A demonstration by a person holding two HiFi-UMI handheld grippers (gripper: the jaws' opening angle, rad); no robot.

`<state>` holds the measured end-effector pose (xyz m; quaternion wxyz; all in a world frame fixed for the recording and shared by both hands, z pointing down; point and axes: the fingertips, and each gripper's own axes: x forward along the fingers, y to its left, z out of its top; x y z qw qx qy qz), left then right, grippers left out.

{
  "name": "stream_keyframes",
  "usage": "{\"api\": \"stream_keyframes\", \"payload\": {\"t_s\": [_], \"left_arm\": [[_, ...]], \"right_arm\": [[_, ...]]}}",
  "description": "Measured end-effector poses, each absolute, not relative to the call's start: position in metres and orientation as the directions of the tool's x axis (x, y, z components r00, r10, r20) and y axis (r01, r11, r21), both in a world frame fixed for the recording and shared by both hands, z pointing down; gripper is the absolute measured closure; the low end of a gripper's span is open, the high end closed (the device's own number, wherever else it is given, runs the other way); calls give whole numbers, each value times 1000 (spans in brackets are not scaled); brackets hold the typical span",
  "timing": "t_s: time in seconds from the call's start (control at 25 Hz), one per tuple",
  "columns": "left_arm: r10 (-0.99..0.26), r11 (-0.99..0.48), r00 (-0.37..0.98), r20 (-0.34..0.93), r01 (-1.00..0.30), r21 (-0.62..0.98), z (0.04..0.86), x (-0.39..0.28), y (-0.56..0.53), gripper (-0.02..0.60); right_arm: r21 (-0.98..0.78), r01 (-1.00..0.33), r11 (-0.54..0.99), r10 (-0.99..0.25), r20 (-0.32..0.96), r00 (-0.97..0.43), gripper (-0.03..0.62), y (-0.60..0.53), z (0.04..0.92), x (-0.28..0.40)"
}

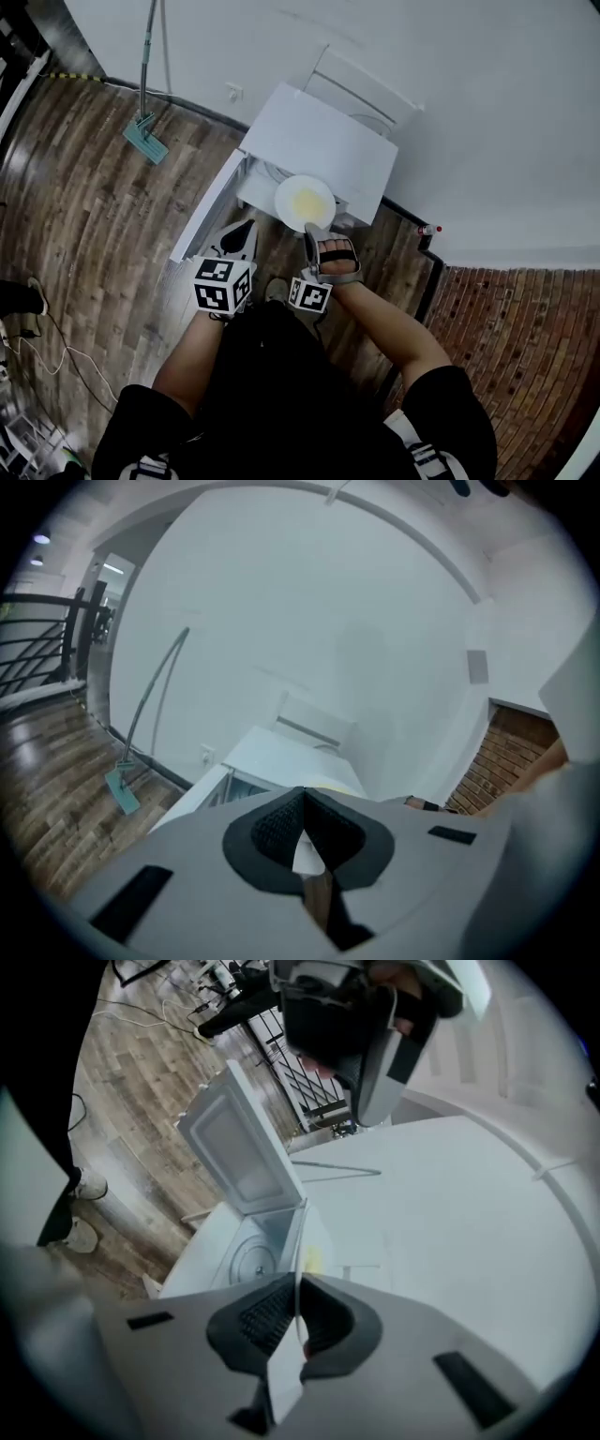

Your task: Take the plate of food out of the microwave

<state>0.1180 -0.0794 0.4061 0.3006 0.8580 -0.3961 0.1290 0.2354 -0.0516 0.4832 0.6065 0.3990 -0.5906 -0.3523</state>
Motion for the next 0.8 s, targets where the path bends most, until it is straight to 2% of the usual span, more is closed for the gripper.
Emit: {"api": "stream_keyframes", "payload": {"t_s": [0.28,0.56,0.8], "left_arm": [[-652,-530,657,377,-751,393,326,118,-91,583],[-675,-593,684,276,-726,349,238,142,-114,583],[-659,-641,716,231,-695,326,176,173,-112,583]], "right_arm": [[951,-25,309,-949,310,56,569,-66,381,242],[980,-116,164,-985,170,41,569,-97,263,257],[984,-146,99,-995,100,0,570,-102,181,272]]}}
